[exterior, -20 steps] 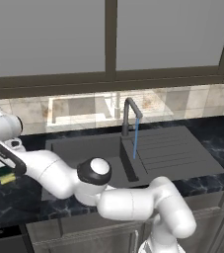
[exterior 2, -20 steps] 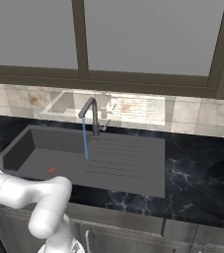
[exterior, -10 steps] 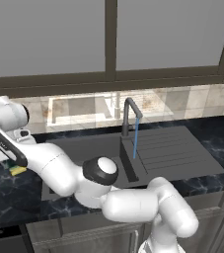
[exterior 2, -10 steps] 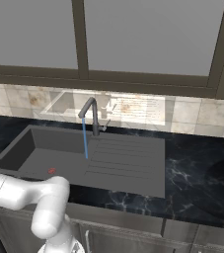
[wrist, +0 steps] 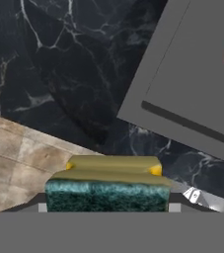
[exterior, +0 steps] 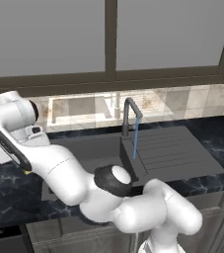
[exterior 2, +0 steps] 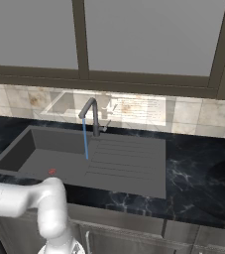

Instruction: Soak the sponge with water for a few seconds and then drop it inside the sink.

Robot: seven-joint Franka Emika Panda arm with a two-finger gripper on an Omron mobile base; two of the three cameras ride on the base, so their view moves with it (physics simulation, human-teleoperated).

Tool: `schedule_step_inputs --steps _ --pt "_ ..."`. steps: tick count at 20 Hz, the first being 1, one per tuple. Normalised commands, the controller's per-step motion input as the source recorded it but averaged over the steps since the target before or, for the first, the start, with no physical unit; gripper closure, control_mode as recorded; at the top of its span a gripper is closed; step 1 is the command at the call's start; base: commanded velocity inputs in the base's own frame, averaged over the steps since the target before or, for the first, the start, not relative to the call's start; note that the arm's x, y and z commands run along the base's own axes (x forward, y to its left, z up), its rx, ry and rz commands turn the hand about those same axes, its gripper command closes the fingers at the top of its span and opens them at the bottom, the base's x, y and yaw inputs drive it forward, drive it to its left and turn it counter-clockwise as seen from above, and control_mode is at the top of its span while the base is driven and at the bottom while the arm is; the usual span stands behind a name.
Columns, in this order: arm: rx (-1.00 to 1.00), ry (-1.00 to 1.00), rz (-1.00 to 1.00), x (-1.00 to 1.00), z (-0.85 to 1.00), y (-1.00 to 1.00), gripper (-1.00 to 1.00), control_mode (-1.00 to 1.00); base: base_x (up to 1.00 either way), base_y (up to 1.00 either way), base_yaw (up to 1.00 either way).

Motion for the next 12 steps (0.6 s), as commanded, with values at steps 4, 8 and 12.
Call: schedule_step_inputs --steps 4,8,12 --pt "0.01 -0.07 0.00 -0.19 0.33 -0.57 1.00 -1.00 0.00 0.00 0.00" --pt "0.00 -0.07 0.00 -0.06 0.08 -0.64 1.00 -1.00 0.00 0.00 0.00" --pt "0.00 -0.06 0.00 0.00 0.00 -0.66 1.00 -1.00 0.00 0.00 0.00"
